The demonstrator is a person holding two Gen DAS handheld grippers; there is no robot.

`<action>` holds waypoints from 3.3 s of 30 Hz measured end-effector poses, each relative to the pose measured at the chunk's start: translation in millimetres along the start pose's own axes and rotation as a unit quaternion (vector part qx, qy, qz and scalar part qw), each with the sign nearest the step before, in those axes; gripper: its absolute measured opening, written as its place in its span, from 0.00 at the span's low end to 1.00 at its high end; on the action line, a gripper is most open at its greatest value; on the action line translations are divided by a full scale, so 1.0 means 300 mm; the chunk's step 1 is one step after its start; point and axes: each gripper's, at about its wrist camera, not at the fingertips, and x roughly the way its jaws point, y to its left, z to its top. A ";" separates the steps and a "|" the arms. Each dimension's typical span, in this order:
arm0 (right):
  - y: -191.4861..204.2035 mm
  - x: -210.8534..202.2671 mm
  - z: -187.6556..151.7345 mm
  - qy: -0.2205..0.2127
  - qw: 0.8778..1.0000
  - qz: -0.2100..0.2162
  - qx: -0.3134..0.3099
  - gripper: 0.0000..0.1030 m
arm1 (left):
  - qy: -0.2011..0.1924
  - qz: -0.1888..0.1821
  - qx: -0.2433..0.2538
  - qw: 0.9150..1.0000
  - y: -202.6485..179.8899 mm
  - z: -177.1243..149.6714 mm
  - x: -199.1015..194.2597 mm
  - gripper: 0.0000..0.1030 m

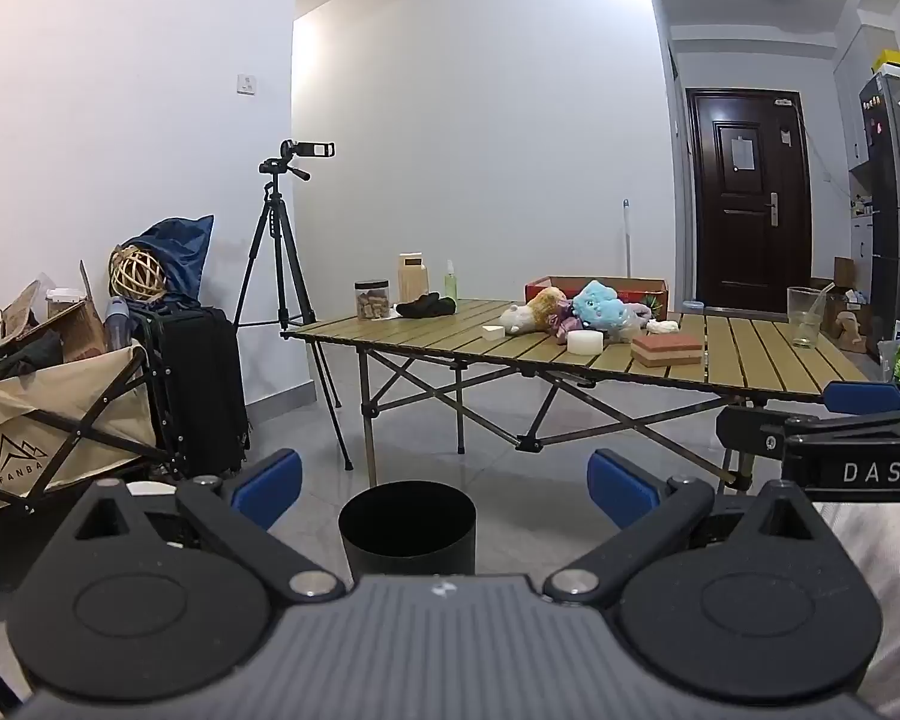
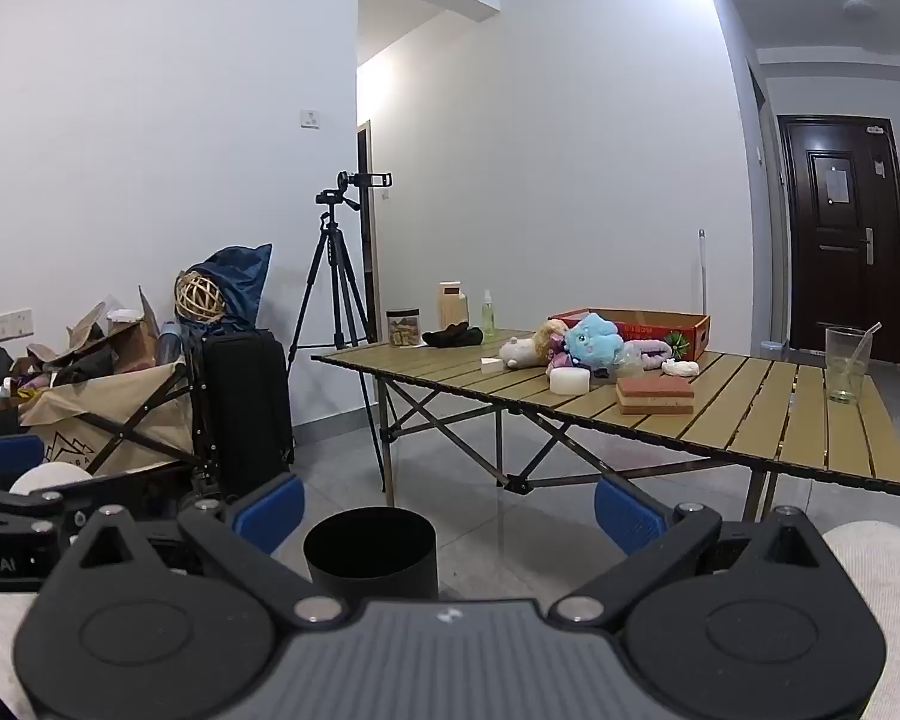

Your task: Collect trash

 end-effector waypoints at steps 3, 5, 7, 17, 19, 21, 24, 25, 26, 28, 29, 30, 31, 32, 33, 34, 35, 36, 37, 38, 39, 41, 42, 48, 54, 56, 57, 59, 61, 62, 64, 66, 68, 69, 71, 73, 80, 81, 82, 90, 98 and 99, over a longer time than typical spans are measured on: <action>0.000 0.003 -0.001 0.006 1.000 0.000 0.003 1.00 | 0.003 -0.001 -0.002 1.000 0.001 0.001 0.000 1.00; 0.001 0.002 -0.002 0.004 1.000 -0.001 0.002 1.00 | 0.004 0.000 0.000 1.000 0.001 0.001 0.000 1.00; 0.000 0.002 -0.003 0.003 1.000 0.000 0.002 1.00 | 0.004 0.000 0.001 1.000 0.000 0.001 0.000 1.00; 0.001 0.007 -0.009 0.004 1.000 0.001 0.003 1.00 | 0.005 -0.001 0.001 1.000 0.000 0.001 -0.001 1.00; 0.000 0.006 -0.009 0.004 1.000 0.001 0.003 1.00 | 0.005 -0.001 0.001 1.000 -0.013 -0.015 -0.006 1.00; 0.000 0.007 -0.005 0.004 1.000 0.001 0.003 1.00 | 0.006 0.000 0.001 1.000 -0.014 -0.015 -0.006 1.00; 0.000 0.000 -0.029 0.004 1.000 0.002 0.003 1.00 | 0.004 0.001 0.001 1.000 -0.023 -0.030 0.004 1.00; 0.000 0.004 -0.034 0.003 1.000 0.002 0.002 1.00 | 0.003 0.001 0.000 1.000 -0.024 -0.031 0.003 1.00; 0.005 0.000 -0.039 0.003 1.000 0.003 0.001 1.00 | 0.003 0.000 0.000 1.000 -0.014 -0.015 0.001 1.00; 0.007 -0.001 -0.047 0.002 1.000 0.003 -0.001 1.00 | 0.003 -0.001 -0.001 1.000 -0.008 -0.010 -0.003 1.00; 0.008 -0.001 -0.045 0.003 1.000 0.005 0.000 1.00 | 0.002 -0.001 -0.001 1.000 -0.005 -0.011 -0.007 1.00; 0.010 -0.002 -0.051 0.002 1.000 0.005 0.000 1.00 | 0.001 -0.001 -0.002 1.000 -0.003 -0.012 -0.007 1.00; 0.010 -0.001 -0.047 0.002 1.000 0.005 0.000 1.00 | 0.001 0.000 -0.002 1.000 -0.003 -0.013 -0.008 1.00; 0.010 -0.011 -0.025 0.002 1.000 0.006 0.000 1.00 | 0.000 0.000 -0.003 1.000 -0.001 -0.012 -0.009 1.00; 0.014 -0.019 -0.021 0.001 1.000 0.007 -0.001 1.00 | 0.000 0.001 -0.003 1.000 -0.001 -0.012 -0.008 1.00; 0.017 -0.021 -0.023 0.001 1.000 0.007 -0.003 1.00 | -0.001 0.001 -0.004 1.000 -0.001 -0.012 -0.009 1.00; 0.017 -0.022 -0.020 0.001 1.000 0.008 -0.003 1.00 | -0.001 0.001 -0.003 1.000 -0.001 -0.012 -0.009 1.00; 0.019 -0.025 -0.018 0.001 1.000 0.008 -0.004 1.00 | -0.001 0.001 -0.004 1.000 -0.001 -0.012 -0.008 1.00; 0.017 -0.027 -0.016 0.001 1.000 0.009 -0.004 1.00 | -0.001 0.001 -0.003 1.000 -0.001 -0.013 -0.009 1.00; 0.017 -0.028 -0.016 0.002 1.000 0.010 -0.004 1.00 | -0.001 0.000 -0.004 1.000 0.000 -0.013 -0.009 1.00; 0.013 -0.029 -0.014 0.003 1.000 0.011 -0.003 1.00 | -0.001 0.000 -0.004 1.000 -0.001 -0.013 -0.011 1.00; 0.010 -0.036 -0.013 0.004 1.000 0.014 -0.002 1.00 | -0.001 -0.001 -0.005 1.000 -0.002 -0.012 -0.019 1.00; 0.009 -0.041 -0.013 0.004 1.000 0.016 -0.002 1.00 | -0.003 -0.001 -0.005 1.000 -0.003 -0.012 -0.024 1.00; 0.007 -0.056 0.001 -0.004 1.000 0.016 -0.004 1.00 | -0.010 0.001 -0.003 1.000 0.003 -0.006 -0.032 1.00; 0.008 -0.055 0.006 -0.005 1.000 0.013 -0.009 1.00 | -0.013 0.002 -0.002 1.000 -0.003 -0.006 -0.036 1.00; 0.003 -0.051 0.011 -0.006 1.000 0.013 -0.008 1.00 | -0.011 -0.001 -0.002 1.000 -0.005 -0.003 -0.030 1.00; -0.002 -0.050 0.014 -0.006 1.000 0.011 -0.006 1.00 | -0.009 -0.003 -0.001 1.000 -0.008 -0.005 -0.028 1.00; -0.004 -0.048 0.003 -0.004 1.000 0.010 -0.003 1.00 | -0.011 -0.003 -0.001 1.000 -0.008 -0.007 -0.035 1.00; -0.010 -0.048 0.005 -0.004 1.000 0.010 -0.002 1.00 | -0.013 0.000 -0.003 1.000 -0.005 -0.006 -0.038 1.00; -0.011 -0.048 0.004 -0.005 1.000 0.010 -0.003 1.00 | -0.013 0.001 -0.003 1.000 -0.003 -0.006 -0.039 1.00; -0.009 -0.049 0.008 -0.010 1.000 0.010 -0.006 1.00 | -0.014 0.003 -0.004 1.000 -0.003 -0.006 -0.037 1.00; -0.001 -0.049 0.010 -0.013 1.000 0.010 -0.015 1.00 | -0.014 0.003 -0.003 1.000 -0.005 -0.004 -0.036 1.00; 0.001 -0.047 0.007 -0.013 1.000 0.009 -0.018 1.00 | -0.014 0.002 -0.003 1.000 -0.010 -0.004 -0.034 1.00; -0.001 -0.047 0.006 -0.013 1.000 0.009 -0.018 1.00 | -0.015 0.002 -0.003 1.000 -0.014 -0.006 -0.035 1.00; -0.005 -0.046 0.005 -0.013 1.000 0.006 -0.015 1.00 | -0.013 -0.001 -0.001 1.000 -0.019 -0.007 -0.032 1.00; -0.011 -0.048 0.002 -0.010 1.000 0.004 -0.011 1.00 | -0.010 -0.003 -0.001 1.000 -0.018 -0.007 -0.029 1.00; 0.005 -0.053 -0.005 -0.006 1.000 0.008 -0.015 1.00 | -0.009 -0.004 -0.002 1.000 -0.008 -0.003 -0.031 1.00; 0.004 -0.054 -0.004 -0.007 1.000 0.008 -0.017 1.00 | -0.009 -0.003 -0.002 1.000 -0.006 0.000 -0.029 1.00; 0.006 -0.052 0.002 -0.008 1.000 0.007 -0.017 1.00 | -0.008 -0.003 -0.003 1.000 -0.004 0.001 -0.026 1.00; 0.003 -0.048 -0.003 -0.008 1.000 0.005 -0.015 1.00 | -0.004 -0.004 -0.003 1.000 -0.005 -0.001 -0.017 1.00; 0.009 -0.038 0.004 -0.015 1.000 0.000 -0.023 1.00 | -0.008 0.000 0.000 1.000 -0.007 0.000 -0.006 1.00; 0.009 -0.036 0.007 -0.018 1.000 -0.002 -0.025 1.00 | -0.011 0.002 0.002 1.000 -0.010 0.004 0.002 1.00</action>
